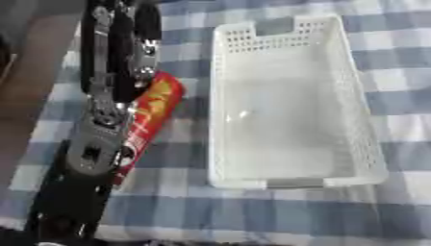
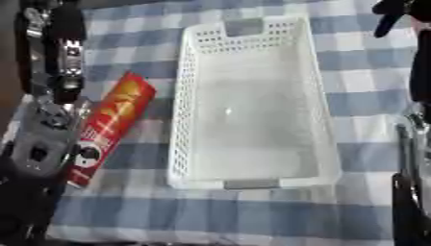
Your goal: Pick up objects on the table and place them in the box.
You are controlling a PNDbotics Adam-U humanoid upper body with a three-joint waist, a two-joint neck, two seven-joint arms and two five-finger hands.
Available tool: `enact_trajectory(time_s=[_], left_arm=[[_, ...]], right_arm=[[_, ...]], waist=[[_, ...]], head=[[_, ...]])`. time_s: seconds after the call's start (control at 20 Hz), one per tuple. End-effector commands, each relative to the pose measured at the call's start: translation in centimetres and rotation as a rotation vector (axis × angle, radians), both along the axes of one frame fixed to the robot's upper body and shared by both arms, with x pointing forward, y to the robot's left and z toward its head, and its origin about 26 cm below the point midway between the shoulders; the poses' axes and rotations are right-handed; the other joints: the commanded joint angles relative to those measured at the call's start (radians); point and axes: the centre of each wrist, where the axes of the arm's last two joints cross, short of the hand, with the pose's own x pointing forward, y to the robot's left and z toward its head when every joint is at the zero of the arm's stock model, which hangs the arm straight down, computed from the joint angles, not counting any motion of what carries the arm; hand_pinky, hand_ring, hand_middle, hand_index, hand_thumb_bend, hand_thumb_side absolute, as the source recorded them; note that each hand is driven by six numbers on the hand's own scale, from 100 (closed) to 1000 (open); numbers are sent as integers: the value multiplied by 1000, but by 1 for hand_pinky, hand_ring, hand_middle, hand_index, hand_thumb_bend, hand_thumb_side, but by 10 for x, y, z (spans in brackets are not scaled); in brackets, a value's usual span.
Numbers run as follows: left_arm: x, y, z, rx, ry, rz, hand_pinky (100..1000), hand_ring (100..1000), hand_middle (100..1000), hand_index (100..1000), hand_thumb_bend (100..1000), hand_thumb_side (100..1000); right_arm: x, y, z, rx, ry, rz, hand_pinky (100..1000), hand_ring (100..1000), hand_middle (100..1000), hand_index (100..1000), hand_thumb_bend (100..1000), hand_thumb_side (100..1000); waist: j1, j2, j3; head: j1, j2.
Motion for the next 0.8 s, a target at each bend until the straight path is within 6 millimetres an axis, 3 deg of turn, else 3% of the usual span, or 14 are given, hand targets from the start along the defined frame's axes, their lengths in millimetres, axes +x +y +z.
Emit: enact_trajectory(time_s=[0.05,0.25,0.75,0.8], left_arm=[[-2,0,3,22,32,12,760,831,924,957,197,654],[-3,6,4,60,171,21,761,826,940,971,292,581],[-14,55,8,206,536,13,801,835,968,986,418,568],[-15,60,9,214,552,21,805,836,970,988,371,634]], right_arm=[[-2,-2,6,-7,-25,-2,303,487,668,784,100,1000],[-2,-4,4,-8,-18,-7,303,486,667,784,100,1000],[-3,-8,-3,-23,12,-21,301,483,666,784,100,1000],[-3,-9,-3,-24,13,-22,301,482,666,784,100,1000]], waist=[[-8,-19,1],[-6,-26,0],[15,-52,12],[15,-52,13]], head=[[5,-3],[7,-3],[18,-3],[19,-3]])
